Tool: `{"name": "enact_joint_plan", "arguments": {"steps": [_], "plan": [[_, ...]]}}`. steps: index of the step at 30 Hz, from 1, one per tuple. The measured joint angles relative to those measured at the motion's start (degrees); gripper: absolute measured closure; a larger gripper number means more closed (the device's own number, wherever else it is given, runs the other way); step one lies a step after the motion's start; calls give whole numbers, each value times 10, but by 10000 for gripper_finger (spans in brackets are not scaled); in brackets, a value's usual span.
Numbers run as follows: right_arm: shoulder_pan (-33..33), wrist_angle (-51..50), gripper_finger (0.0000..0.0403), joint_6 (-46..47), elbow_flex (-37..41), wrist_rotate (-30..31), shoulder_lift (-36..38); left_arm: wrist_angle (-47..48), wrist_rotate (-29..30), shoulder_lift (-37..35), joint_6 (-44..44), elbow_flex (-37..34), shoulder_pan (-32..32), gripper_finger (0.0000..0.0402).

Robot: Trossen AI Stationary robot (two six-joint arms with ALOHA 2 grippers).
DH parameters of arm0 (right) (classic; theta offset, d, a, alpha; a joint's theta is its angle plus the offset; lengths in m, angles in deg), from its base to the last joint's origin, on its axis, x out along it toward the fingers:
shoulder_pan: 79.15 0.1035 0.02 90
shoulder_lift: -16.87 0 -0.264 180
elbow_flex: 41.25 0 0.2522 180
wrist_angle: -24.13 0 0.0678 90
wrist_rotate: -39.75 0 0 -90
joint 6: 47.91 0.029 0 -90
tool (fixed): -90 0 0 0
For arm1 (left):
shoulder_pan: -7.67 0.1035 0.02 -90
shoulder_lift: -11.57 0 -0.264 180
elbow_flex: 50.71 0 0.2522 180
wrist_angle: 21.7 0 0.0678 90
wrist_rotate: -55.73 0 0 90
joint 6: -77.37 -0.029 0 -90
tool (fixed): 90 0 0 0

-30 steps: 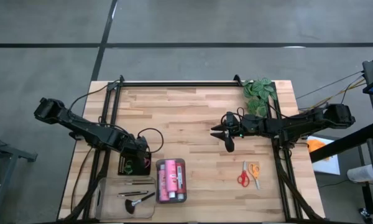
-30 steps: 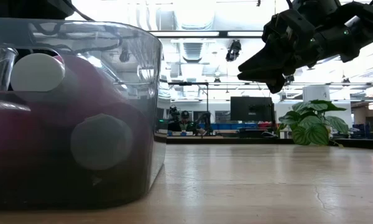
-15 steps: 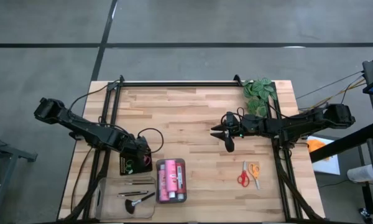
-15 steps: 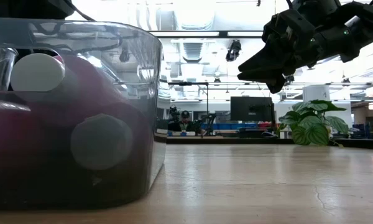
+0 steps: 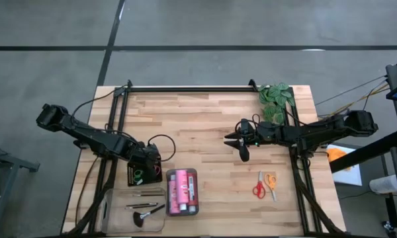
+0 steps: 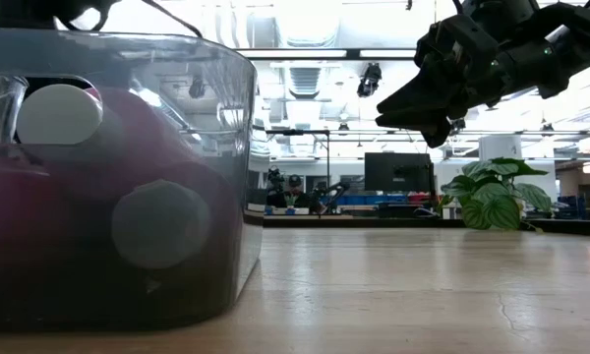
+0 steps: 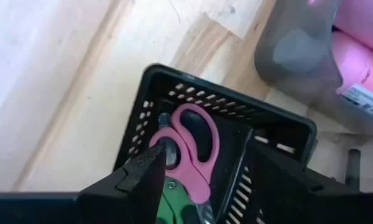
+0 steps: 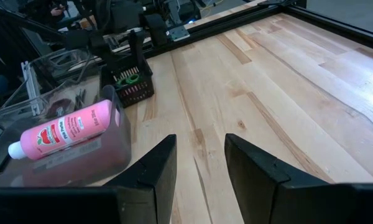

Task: Pick & Place Paint Supplies
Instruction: Put the red scissors into the black bin

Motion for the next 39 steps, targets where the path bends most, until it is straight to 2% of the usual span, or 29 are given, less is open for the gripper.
{"name": "enact_joint_plan", "arguments": {"steps": [4, 9, 20, 24, 27, 30, 35, 39], "plan": [[0, 0, 270, 0, 0, 0, 0, 5, 21, 0, -11, 16, 11, 177], [0, 0, 270, 0, 0, 0, 0, -10, 43, -3, -101, 49, 45, 177], [0, 0, 270, 0, 0, 0, 0, -236, 45, -84, -310, 60, 176, 177], [0, 0, 270, 0, 0, 0, 0, -283, 38, -119, -390, 60, 231, 177], [0, 0, 270, 0, 0, 0, 0, -295, 31, -141, -409, 59, 277, 177], [0, 0, 270, 0, 0, 0, 0, -325, -3, -158, -411, 56, 323, 177], [0, 0, 270, 0, 0, 0, 0, -418, -112, -174, -444, 31, 385, 177], [0, 0, 270, 0, 0, 0, 0, -413, -134, -174, -448, 29, 415, 177]]}}
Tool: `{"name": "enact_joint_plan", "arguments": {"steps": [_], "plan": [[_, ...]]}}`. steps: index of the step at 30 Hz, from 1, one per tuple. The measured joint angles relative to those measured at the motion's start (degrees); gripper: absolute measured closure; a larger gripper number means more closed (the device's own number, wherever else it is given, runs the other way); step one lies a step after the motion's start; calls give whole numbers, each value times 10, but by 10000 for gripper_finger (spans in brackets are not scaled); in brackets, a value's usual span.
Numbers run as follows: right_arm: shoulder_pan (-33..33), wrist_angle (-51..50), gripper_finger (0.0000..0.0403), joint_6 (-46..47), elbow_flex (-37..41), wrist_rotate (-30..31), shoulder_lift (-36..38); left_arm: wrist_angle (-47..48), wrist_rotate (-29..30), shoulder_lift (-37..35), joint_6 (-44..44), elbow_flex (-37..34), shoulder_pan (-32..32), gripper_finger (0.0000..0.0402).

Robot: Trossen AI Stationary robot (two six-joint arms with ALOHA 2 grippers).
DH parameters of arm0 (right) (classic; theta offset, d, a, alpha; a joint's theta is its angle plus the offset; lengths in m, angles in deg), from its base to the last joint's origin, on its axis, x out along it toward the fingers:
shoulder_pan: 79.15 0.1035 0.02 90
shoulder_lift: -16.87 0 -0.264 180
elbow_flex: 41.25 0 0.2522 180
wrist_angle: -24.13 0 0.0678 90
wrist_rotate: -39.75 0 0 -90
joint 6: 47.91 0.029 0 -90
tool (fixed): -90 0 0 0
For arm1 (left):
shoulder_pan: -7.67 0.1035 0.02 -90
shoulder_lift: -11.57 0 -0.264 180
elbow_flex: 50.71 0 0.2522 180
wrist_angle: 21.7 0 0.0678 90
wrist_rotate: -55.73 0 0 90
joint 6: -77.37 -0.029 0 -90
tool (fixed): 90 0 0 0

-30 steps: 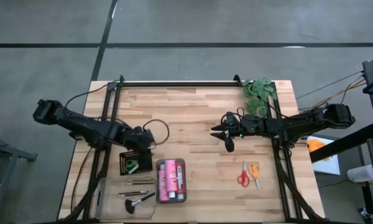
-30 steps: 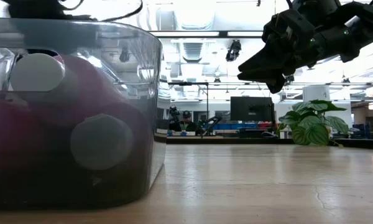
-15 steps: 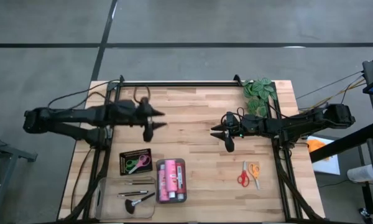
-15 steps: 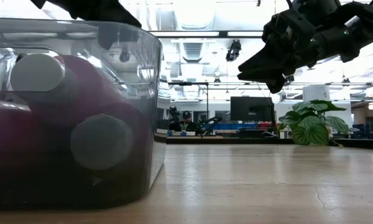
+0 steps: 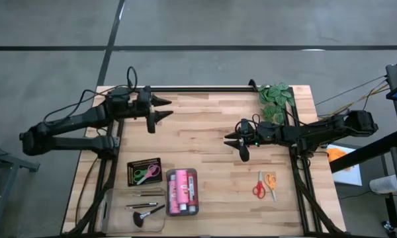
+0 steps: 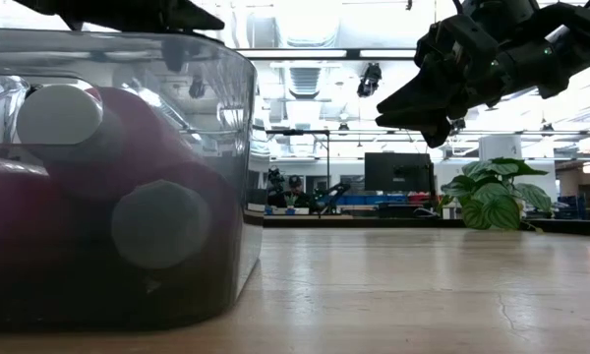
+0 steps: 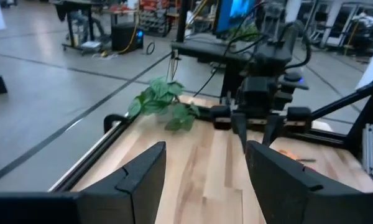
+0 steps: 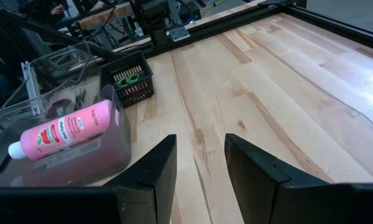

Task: Pick & Place Paint Supplies
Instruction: Put the red scissors into the black bin

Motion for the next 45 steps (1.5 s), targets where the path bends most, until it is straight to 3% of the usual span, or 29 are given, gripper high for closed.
{"name": "enact_joint_plan", "arguments": {"steps": [22, 45], "plan": [[0, 0, 270, 0, 0, 0, 0, 8, -2, 0, -15, 0, 5, 177], [0, 0, 270, -1, 0, 0, 0, 102, 0, 0, -28, 0, 5, 177]]}}
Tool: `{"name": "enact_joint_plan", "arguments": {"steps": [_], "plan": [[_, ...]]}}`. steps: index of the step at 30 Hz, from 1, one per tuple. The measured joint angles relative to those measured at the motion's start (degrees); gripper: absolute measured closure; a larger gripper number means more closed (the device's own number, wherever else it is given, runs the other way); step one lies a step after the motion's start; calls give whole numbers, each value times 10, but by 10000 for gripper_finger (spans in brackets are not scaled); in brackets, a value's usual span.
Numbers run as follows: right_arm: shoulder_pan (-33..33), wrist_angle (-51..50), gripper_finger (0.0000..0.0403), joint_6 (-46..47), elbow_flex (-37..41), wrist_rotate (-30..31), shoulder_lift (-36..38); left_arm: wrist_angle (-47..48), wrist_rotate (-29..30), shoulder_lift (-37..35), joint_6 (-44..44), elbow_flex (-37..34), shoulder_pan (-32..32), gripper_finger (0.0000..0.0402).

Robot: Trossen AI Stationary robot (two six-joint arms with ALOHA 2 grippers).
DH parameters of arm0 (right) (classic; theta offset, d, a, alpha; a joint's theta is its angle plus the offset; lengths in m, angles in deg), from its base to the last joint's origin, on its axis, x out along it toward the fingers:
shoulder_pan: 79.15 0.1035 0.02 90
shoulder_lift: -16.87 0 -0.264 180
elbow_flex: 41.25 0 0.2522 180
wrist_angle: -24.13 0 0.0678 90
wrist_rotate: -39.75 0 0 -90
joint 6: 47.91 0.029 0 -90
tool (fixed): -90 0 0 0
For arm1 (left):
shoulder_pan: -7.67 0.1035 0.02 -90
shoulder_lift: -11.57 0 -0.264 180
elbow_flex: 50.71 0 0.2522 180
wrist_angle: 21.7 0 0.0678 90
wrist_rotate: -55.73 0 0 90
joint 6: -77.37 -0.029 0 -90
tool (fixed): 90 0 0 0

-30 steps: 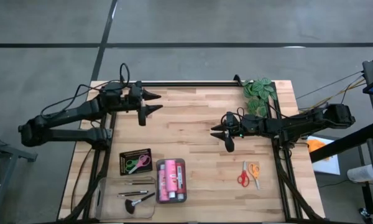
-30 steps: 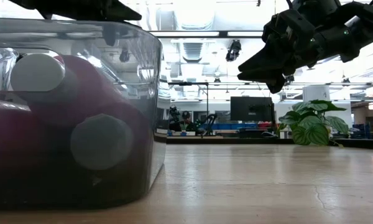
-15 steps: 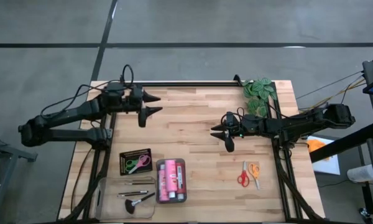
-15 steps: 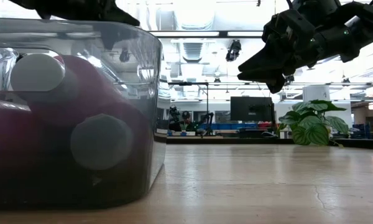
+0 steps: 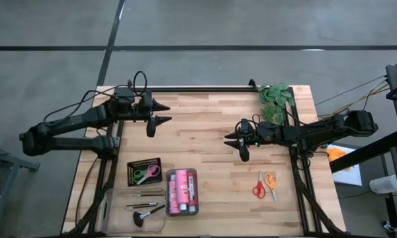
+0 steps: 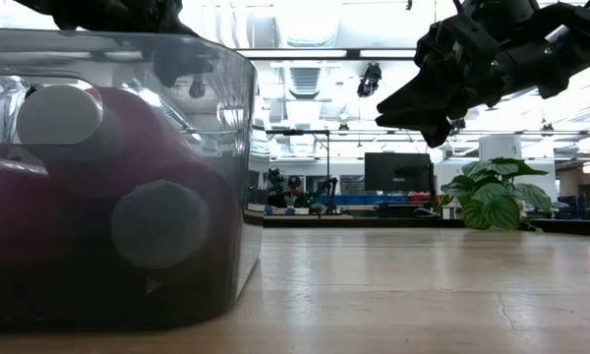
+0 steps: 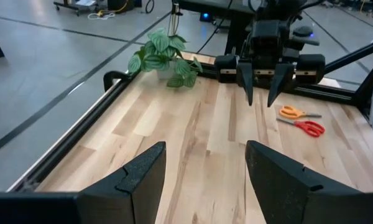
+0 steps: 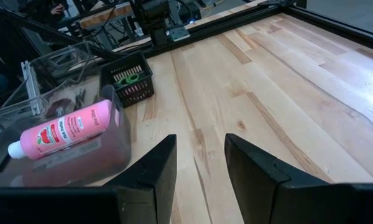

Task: Pick & Place Paint Supplies
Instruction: Put the red scissors into the black bin

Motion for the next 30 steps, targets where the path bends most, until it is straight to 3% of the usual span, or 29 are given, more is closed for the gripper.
{"name": "enact_joint_plan", "arguments": {"steps": [11, 15, 23, 30], "plan": [[0, 1, 270, 20, 0, -1, 0, 0, 0, 0, 0, 0, 0, 177], [0, 1, 270, 105, 0, -20, 0, 0, 0, 0, 0, 0, 0, 177], [2, -5, 270, 297, 0, -135, 0, 0, 0, 0, 0, -2, 0, 177], [72, -75, 270, 476, 0, -136, 3, 31, 0, 0, -1, -4, 0, 177]]}}
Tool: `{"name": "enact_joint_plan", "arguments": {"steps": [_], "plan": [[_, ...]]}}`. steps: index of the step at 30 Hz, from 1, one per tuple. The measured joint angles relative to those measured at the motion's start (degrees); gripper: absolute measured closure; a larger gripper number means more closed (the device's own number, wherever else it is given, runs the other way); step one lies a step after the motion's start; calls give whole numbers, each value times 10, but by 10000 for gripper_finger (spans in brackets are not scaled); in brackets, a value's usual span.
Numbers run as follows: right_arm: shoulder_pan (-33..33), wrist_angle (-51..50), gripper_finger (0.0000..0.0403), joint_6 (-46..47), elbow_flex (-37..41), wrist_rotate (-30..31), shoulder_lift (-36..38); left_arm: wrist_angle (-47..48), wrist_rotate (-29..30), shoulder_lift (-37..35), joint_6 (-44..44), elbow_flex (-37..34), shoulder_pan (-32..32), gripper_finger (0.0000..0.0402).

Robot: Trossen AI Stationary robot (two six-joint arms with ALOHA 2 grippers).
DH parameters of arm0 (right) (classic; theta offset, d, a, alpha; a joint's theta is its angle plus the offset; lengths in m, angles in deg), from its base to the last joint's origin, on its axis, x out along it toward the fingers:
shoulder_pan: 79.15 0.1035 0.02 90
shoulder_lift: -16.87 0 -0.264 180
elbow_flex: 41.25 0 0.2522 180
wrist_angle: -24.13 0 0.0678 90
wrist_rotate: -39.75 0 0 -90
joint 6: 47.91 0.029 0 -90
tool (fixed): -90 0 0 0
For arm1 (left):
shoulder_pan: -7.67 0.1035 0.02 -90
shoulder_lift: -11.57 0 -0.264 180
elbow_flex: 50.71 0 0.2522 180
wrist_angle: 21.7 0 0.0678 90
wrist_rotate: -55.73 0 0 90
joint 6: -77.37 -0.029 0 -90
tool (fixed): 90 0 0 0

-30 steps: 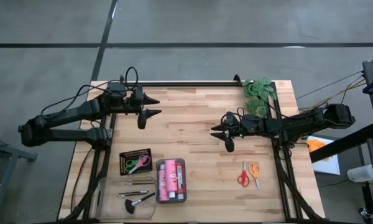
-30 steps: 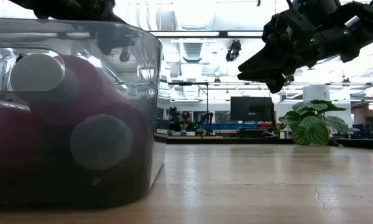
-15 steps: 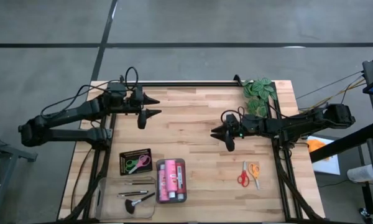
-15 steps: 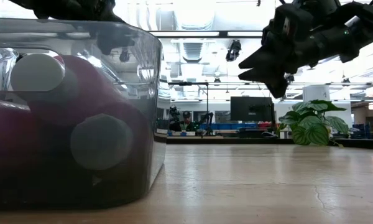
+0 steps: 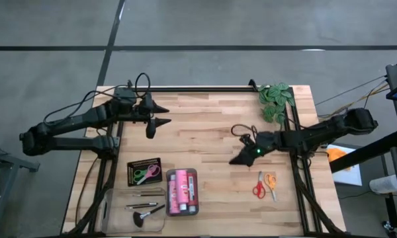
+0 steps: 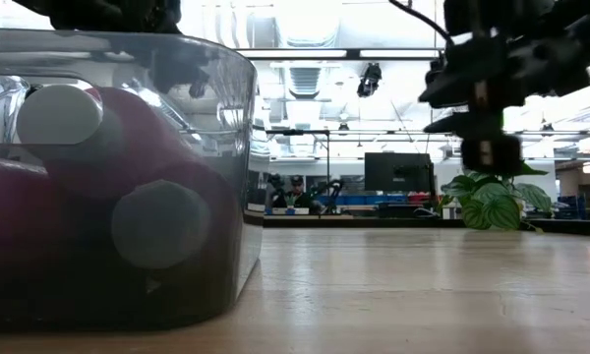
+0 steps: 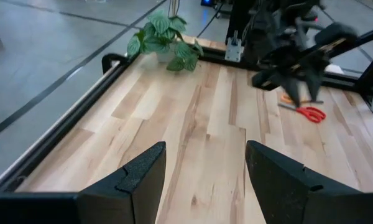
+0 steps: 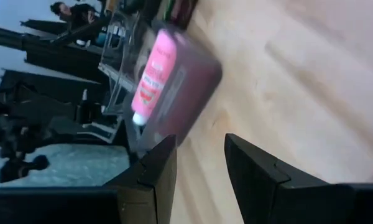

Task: Pick & Place Paint Supplies
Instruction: Put the red scissors into the black bin

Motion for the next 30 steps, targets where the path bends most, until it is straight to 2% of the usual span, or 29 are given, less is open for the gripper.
{"name": "enact_joint_plan", "arguments": {"steps": [7, 9, 11, 15, 18, 20, 23, 30], "plan": [[119, -23, 271, 154, -1, 109, 0, 37, 0, 0, -1, 0, 0, 177], [149, -67, 271, 193, -18, 135, 0, 48, 0, 0, -1, 0, 0, 177], [174, -147, 271, 223, -53, 153, 0, 59, 0, 0, -1, 0, 0, 177], [211, -391, 271, 282, -163, 181, -8, 73, 0, 0, -1, 0, 0, 177], [237, -552, 271, 330, -252, 199, -34, 80, 0, 0, -1, 0, 0, 177], [256, -624, 271, 356, -299, 200, -61, 83, 0, 0, -1, 0, 0, 177], [280, -668, 271, 394, -350, 198, -114, 83, 0, 0, -1, 0, 0, 177], [311, -680, 271, 495, -406, 195, -245, 84, 0, 0, 0, 0, 0, 177]]}}
